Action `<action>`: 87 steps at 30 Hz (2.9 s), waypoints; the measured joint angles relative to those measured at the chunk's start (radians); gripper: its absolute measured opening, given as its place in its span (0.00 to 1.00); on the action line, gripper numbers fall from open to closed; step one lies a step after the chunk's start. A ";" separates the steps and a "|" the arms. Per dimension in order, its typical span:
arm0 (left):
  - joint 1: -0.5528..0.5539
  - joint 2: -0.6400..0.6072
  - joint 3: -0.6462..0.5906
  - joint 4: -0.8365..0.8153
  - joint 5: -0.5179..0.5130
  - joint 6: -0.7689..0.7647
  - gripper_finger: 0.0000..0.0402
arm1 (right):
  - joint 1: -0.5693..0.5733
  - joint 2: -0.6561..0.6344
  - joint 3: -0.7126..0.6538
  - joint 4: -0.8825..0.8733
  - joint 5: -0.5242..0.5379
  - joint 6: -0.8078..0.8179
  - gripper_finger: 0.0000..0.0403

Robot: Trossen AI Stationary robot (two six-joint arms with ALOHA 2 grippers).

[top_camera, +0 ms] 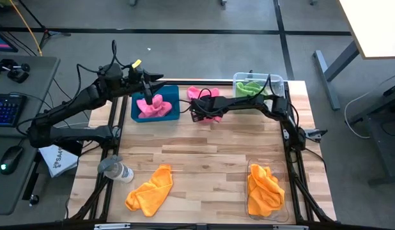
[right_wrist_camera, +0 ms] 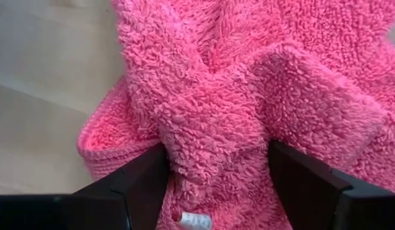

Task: Sort microfiber towel by color & place in baskets
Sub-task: Put the pink towel into blue bin

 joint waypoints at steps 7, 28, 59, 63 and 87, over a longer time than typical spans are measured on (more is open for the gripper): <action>-0.001 0.000 0.000 0.001 0.003 0.006 0.42 | 0.049 0.004 -0.001 -0.029 -0.042 -0.061 0.34; -0.001 -0.108 0.151 0.167 -0.061 -0.045 0.42 | 0.086 -0.406 -0.008 0.179 0.080 -0.438 0.01; -0.001 -0.105 0.184 0.119 0.006 -0.055 0.42 | -0.013 -0.044 -0.008 0.958 -0.253 -0.294 0.05; -0.001 -0.105 0.184 0.119 0.006 -0.055 0.42 | -0.014 -0.043 -0.008 0.956 -0.250 -0.306 0.20; -0.001 -0.120 0.184 0.118 -0.015 0.041 0.42 | -0.025 -0.048 0.376 0.668 -0.406 -0.602 0.77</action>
